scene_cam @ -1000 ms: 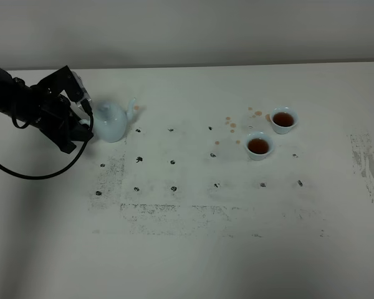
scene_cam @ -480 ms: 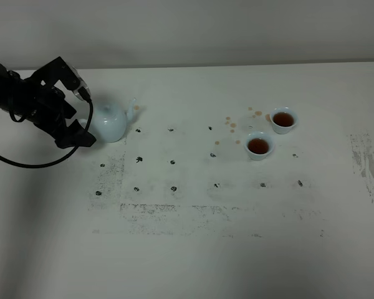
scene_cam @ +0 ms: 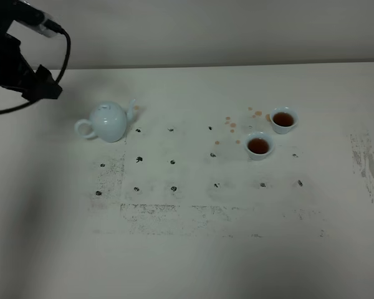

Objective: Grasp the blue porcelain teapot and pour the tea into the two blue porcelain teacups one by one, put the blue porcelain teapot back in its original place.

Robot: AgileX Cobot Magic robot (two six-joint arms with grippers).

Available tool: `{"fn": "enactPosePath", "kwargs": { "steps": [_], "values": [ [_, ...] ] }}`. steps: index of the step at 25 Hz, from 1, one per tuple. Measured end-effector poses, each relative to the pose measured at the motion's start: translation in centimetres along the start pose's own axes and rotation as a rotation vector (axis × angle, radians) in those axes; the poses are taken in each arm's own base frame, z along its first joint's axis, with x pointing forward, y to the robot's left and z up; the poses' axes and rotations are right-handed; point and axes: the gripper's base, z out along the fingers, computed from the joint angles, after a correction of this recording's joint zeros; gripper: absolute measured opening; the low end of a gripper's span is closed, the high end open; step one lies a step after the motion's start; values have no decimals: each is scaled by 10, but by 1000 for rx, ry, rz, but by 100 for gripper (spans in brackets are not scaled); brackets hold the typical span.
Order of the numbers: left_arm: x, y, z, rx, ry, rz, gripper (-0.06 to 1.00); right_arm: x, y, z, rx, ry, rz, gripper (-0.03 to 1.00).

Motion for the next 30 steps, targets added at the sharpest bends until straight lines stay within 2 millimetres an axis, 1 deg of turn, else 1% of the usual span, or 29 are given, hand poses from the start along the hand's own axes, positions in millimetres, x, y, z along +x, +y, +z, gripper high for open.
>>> {"fn": "enactPosePath", "kwargs": {
  "steps": [3,6,7,9,12,15,17,19,21,24,26,27,29,30],
  "values": [
    [-2,11,-9,-107,45,-148,8,0,0,0,0,0,0,49],
    [4,24,-20,-201,109,-289,8,0,0,0,0,0,0,49],
    [7,29,-23,-224,130,-340,8,0,0,0,0,0,0,49],
    [22,40,-30,-248,199,-433,8,0,0,0,0,0,0,49],
    [42,49,-38,-232,294,-566,8,0,0,0,0,0,0,49],
    [56,52,-51,-216,369,-645,7,0,0,0,0,0,0,49],
    [60,51,-66,-218,388,-666,7,0,0,0,0,0,0,49],
    [58,44,-81,-215,384,-671,7,0,0,0,0,0,0,49],
    [52,38,-98,-216,332,-674,7,0,0,0,0,0,0,49],
    [47,21,-120,-169,251,-692,7,0,0,0,0,0,0,49],
    [54,4,-129,-124,235,-688,7,0,0,0,0,0,0,49],
    [60,-6,-132,-106,240,-683,7,0,0,0,0,0,0,49],
    [76,-27,-139,-88,259,-686,7,0,0,0,0,0,0,49],
    [86,-36,-139,-77,281,-694,7,0,0,0,0,0,0,49]
  ]
}}
